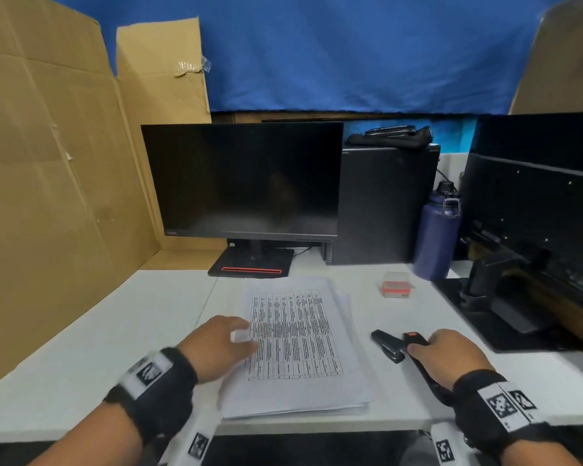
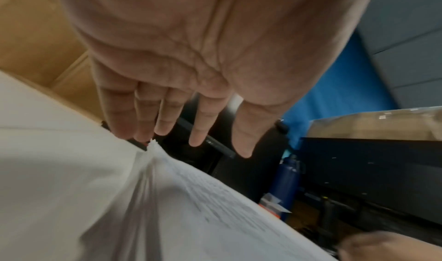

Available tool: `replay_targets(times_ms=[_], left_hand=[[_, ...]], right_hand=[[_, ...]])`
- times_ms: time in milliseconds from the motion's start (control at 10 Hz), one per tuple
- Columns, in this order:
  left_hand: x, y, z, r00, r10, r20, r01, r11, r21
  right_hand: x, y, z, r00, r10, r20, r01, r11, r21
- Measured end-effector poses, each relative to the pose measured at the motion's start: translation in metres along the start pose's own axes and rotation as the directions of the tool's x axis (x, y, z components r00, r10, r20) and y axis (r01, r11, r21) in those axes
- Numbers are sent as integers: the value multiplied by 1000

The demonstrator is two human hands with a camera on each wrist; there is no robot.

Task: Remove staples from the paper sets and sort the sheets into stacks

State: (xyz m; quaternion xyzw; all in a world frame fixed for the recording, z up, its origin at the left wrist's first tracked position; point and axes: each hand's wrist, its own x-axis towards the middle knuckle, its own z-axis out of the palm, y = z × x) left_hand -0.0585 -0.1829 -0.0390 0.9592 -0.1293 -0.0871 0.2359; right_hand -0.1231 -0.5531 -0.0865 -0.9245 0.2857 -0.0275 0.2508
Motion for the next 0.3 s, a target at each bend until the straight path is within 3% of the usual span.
replay_targets(times_ms=[100,200,300], left_hand=[[-48,-15,5,993,117,-15,-118,988,-94],[-81,-24,11,971,168,171,-128,966,-223],[-90,-28,26,919,130,373,-47,973,-225]], right_hand=[[-5,-5,1,980,-178,-93,164,976,-146],[-12,-15,4,949,-303,-89,263,914,-310],[-14,-18,9,947,-315,-62,283,910,-302]])
